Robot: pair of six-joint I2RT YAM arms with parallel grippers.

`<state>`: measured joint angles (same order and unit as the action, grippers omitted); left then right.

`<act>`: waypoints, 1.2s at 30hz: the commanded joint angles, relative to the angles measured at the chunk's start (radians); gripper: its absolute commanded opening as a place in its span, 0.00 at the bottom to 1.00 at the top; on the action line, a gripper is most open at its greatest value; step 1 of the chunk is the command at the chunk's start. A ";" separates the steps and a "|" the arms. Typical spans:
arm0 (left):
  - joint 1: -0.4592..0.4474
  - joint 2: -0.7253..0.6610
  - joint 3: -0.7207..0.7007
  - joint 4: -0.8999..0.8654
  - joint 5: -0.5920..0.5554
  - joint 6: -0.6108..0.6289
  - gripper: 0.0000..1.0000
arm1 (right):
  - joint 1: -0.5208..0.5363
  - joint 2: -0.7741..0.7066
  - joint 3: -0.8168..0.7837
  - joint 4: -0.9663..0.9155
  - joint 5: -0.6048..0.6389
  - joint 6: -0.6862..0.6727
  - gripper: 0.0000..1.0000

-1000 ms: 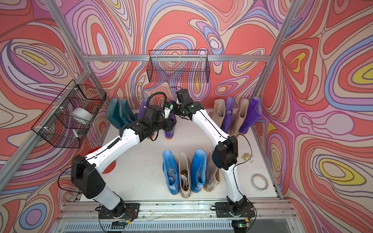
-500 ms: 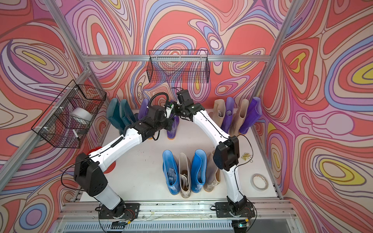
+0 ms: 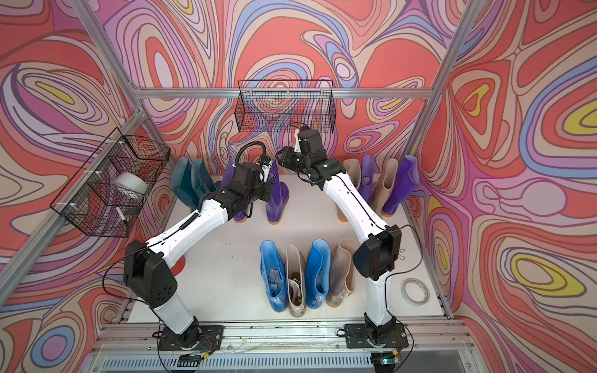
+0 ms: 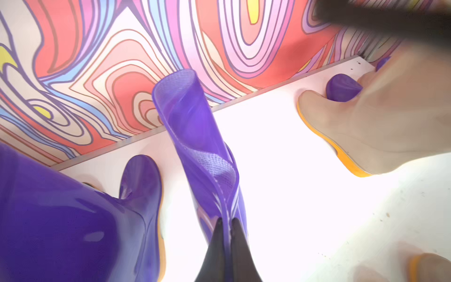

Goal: Match and arrange rain boots in pairs
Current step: Pair a pair of rain boots at the center of the board.

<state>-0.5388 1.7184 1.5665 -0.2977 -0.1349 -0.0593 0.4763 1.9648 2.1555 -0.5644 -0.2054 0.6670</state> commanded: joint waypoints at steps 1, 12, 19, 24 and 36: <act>0.022 0.017 0.033 -0.001 -0.036 0.036 0.00 | -0.016 -0.118 -0.111 0.053 0.004 -0.015 0.44; 0.107 0.003 0.048 0.012 -0.026 0.065 0.00 | -0.031 -0.358 -0.400 0.043 0.067 -0.040 0.45; 0.124 -0.076 -0.060 0.061 -0.055 0.056 0.00 | -0.031 -0.405 -0.474 0.049 0.067 -0.027 0.45; 0.125 -0.156 -0.166 0.102 -0.107 0.037 0.00 | -0.029 -0.426 -0.513 0.062 0.063 -0.018 0.45; 0.125 -0.316 -0.392 0.212 -0.183 -0.047 0.00 | -0.030 -0.270 -0.366 -0.054 0.006 -0.094 0.40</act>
<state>-0.4179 1.4517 1.2072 -0.1429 -0.2790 -0.0677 0.4461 1.6569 1.7535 -0.5774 -0.1802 0.6079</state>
